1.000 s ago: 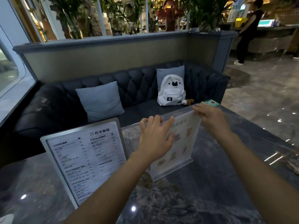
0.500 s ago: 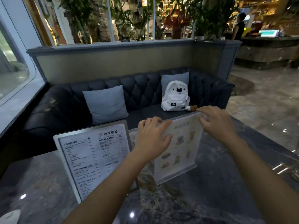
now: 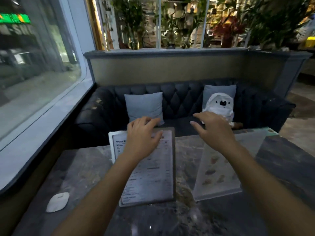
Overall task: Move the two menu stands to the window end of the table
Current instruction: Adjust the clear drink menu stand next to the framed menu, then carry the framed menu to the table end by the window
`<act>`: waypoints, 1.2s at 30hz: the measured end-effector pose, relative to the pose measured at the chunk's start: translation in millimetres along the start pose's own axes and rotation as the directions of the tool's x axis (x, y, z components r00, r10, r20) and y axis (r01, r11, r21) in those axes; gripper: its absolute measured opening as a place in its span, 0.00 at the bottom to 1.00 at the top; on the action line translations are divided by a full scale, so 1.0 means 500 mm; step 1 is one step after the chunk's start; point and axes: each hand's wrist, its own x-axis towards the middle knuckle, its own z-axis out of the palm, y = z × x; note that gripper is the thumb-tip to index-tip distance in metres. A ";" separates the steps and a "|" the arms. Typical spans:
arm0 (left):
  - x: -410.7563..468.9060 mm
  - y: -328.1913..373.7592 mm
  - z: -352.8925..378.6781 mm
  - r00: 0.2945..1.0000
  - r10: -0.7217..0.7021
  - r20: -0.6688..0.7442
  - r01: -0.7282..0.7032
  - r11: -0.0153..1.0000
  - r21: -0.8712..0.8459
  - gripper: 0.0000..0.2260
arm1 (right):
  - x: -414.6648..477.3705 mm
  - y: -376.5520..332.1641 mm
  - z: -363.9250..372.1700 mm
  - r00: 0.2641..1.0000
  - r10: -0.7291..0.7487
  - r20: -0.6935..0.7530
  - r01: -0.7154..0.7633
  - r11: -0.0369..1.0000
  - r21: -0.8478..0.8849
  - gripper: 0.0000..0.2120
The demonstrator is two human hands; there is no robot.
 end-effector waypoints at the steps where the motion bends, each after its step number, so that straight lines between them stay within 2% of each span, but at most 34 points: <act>1: -0.005 -0.021 -0.010 1.000 -0.021 -0.006 0.021 1.000 0.018 0.18 | 0.007 -0.015 0.013 1.000 -0.014 0.011 0.014 1.000 0.004 0.16; 9: -0.045 -0.160 -0.054 0.992 -0.122 -0.032 0.124 0.987 0.100 0.18 | 0.049 -0.073 0.112 0.987 -0.006 0.158 0.008 1.000 -0.009 0.17; 13: -0.057 -0.206 -0.047 0.987 -0.157 0.028 0.153 0.982 0.112 0.17 | 0.051 -0.078 0.156 0.973 0.053 0.223 -0.055 0.998 0.003 0.17; 16: -0.066 -0.235 -0.039 0.985 -0.162 0.061 0.161 0.987 0.031 0.18 | 0.044 -0.070 0.183 0.963 0.133 0.236 -0.153 0.986 0.069 0.19; 18: -0.074 -0.249 -0.032 0.980 -0.192 0.044 0.195 0.977 -0.084 0.19 | 0.033 -0.063 0.200 0.960 0.192 0.202 -0.229 0.957 0.176 0.21; 21: -0.093 -0.260 -0.015 0.947 -0.318 0.052 0.318 0.898 -0.304 0.19 | 0.009 -0.057 0.223 0.946 0.296 0.133 -0.324 0.888 0.325 0.22; 24: -0.123 -0.273 0.015 0.903 -0.409 0.128 0.425 0.815 -0.394 0.14 | -0.025 -0.057 0.247 0.922 0.362 0.137 -0.383 0.797 0.468 0.16; 27: -0.161 -0.288 0.043 0.860 -0.455 0.233 0.504 0.679 -0.534 0.10 | -0.063 -0.046 0.279 0.891 0.420 0.170 -0.441 0.720 0.536 0.13; 30: -0.197 -0.299 0.067 0.817 -0.478 0.323 0.572 0.602 -0.557 0.08 | -0.099 -0.026 0.313 0.856 0.453 0.251 -0.509 0.651 0.563 0.11; 33: -0.226 -0.303 0.083 0.801 -0.477 0.363 0.596 0.577 -0.558 0.12 | -0.127 -0.013 0.340 0.816 0.457 0.355 -0.574 0.561 0.597 0.09; 36: -0.246 -0.308 0.093 0.790 -0.487 0.372 0.609 0.560 -0.562 0.13 | -0.151 -0.010 0.357 0.813 0.460 0.358 -0.573 0.520 0.633 0.05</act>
